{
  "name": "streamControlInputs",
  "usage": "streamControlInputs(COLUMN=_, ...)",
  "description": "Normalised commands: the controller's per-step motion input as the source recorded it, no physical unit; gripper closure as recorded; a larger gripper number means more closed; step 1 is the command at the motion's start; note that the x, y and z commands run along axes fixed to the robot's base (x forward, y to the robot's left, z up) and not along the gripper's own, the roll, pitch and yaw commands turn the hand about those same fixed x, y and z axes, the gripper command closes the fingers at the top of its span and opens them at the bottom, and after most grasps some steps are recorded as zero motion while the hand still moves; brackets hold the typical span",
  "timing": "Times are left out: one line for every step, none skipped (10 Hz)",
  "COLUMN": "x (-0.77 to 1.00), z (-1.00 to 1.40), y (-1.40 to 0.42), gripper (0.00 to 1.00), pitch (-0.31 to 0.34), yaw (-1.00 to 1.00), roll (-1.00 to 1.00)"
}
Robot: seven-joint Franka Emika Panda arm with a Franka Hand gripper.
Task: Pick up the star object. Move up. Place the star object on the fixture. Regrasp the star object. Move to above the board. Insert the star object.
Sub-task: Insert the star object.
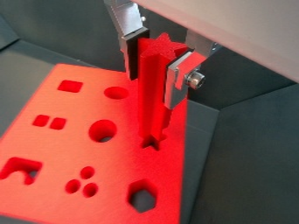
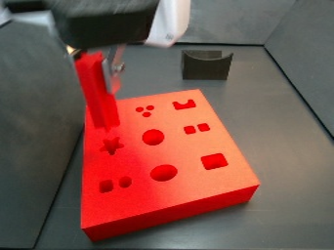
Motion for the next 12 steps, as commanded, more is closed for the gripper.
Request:
streamControlInputs(x=-0.05, z=-0.17, y=0.00, gripper=1.00, pitch=-0.076, yaw=0.00, roll=0.05)
streamControlInputs(x=0.00, z=-0.55, y=0.00, gripper=1.00, pitch=-0.064, yaw=0.04, roll=0.12)
streamControlInputs(x=0.06, z=-0.61, y=0.05, gripper=1.00, pitch=-0.047, yaw=0.13, roll=0.13)
streamControlInputs(x=-0.03, z=0.00, y=0.01, gripper=1.00, pitch=0.000, yaw=0.00, roll=0.00)
streamControlInputs(x=0.01, z=-0.37, y=0.00, gripper=1.00, pitch=0.000, yaw=0.03, roll=0.04)
streamControlInputs(x=0.20, z=-0.44, y=0.00, gripper=1.00, pitch=0.000, yaw=0.04, roll=0.04)
streamControlInputs(x=0.09, z=-0.15, y=0.00, gripper=1.00, pitch=0.000, yaw=0.00, roll=-0.01)
streamControlInputs(x=0.03, z=-0.03, y=0.00, gripper=1.00, pitch=0.000, yaw=0.00, roll=0.00)
streamControlInputs(x=0.21, z=-0.20, y=-0.03, gripper=1.00, pitch=0.000, yaw=0.00, roll=0.00)
streamControlInputs(x=0.10, z=-0.08, y=-0.01, gripper=1.00, pitch=0.000, yaw=0.00, roll=0.00)
streamControlInputs(x=0.05, z=-0.01, y=-0.01, gripper=1.00, pitch=0.000, yaw=0.00, roll=0.00)
streamControlInputs(x=0.17, z=-0.18, y=0.00, gripper=1.00, pitch=0.000, yaw=-0.05, roll=0.00)
